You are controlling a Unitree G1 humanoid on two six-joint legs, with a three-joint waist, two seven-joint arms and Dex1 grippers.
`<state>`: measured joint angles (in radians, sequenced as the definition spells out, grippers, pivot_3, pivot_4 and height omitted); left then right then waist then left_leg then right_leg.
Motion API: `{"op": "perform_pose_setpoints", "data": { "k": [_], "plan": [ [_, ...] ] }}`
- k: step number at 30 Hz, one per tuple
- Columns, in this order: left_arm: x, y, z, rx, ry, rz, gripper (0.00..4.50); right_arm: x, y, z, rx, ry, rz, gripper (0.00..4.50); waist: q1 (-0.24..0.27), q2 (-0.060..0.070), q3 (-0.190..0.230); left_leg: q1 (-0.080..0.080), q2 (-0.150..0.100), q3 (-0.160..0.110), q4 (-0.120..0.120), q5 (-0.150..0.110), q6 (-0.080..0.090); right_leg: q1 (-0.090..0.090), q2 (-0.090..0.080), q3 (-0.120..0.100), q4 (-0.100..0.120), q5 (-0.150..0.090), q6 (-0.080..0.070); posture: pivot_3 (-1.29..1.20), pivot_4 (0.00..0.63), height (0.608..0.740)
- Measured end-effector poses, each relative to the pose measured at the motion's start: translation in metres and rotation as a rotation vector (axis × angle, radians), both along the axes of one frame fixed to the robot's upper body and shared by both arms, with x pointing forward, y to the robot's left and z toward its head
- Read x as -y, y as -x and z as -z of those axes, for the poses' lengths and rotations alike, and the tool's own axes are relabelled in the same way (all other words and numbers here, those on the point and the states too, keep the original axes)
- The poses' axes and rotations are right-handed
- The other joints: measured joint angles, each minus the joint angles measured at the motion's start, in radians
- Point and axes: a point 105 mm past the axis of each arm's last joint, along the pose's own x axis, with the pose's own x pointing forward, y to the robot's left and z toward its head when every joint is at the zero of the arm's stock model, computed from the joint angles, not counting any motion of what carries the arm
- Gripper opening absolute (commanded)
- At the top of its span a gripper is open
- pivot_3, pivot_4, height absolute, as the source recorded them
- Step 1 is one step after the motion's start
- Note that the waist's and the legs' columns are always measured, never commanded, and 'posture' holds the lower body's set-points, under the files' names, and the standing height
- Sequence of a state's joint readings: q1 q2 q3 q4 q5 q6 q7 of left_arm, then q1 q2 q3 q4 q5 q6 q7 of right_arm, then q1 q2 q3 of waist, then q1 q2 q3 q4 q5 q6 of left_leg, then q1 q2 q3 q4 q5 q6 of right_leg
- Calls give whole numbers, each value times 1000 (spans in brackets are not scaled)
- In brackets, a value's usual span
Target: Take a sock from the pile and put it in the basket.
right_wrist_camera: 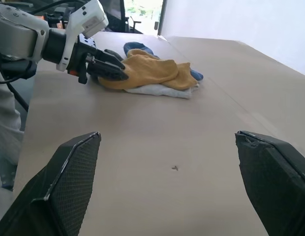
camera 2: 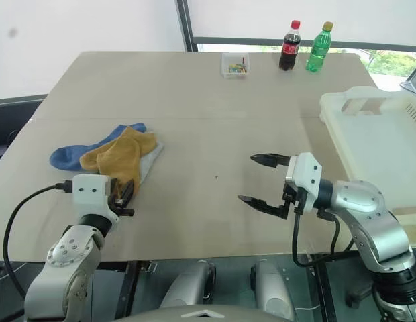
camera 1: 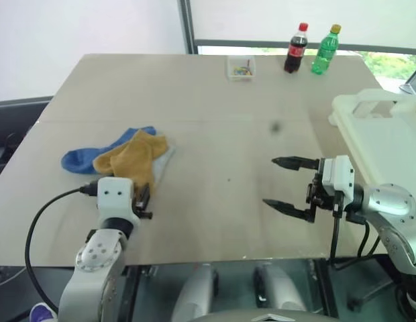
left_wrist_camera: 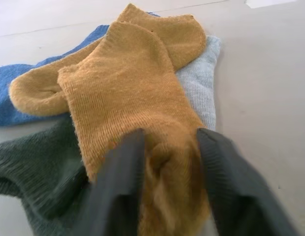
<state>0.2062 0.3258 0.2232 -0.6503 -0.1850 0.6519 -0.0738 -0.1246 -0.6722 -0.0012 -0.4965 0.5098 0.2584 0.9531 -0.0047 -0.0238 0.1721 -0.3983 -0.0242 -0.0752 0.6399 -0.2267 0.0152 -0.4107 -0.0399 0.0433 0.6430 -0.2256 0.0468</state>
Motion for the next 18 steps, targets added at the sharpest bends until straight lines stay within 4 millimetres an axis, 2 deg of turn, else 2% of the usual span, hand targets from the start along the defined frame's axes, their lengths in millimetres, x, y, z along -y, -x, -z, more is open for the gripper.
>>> {"op": "perform_pose_setpoints", "data": {
  "k": [1, 11, 14, 18],
  "plan": [
    [0, 0, 1, -3, 4, 3, 88, 2, 0, 0, 1, 4, 9, 4500, 0, 0, 0, 0, 0, 0, 0, 0, 0, 0, 0, 0, 0, 0, 0, 0, 150, 740],
    [4, -4, 0, 4, 59, 60, 88, 6, -1, 3, -3, 10, 43, 4500, 1, 0, 0, 0, 0, 0, 0, 0, 0, 0, 0, 0, 0, 0, 0, 0, 150, 740],
    [12, -8, -8, 32, 117, 128, 88, 6, -1, 3, -3, 9, 45, 4500, 3, 0, 0, 0, 0, 0, 1, 0, 0, 0, 0, 0, 0, 0, 0, 0, 150, 740],
    [29, -10, -7, 2, 200, 245, 88, 5, -1, 2, 2, 9, 45, 4500, 3, 0, 0, 0, 0, 0, 1, 0, 0, 0, 0, 0, 0, 0, 0, 0, 150, 740]
  ]
}}
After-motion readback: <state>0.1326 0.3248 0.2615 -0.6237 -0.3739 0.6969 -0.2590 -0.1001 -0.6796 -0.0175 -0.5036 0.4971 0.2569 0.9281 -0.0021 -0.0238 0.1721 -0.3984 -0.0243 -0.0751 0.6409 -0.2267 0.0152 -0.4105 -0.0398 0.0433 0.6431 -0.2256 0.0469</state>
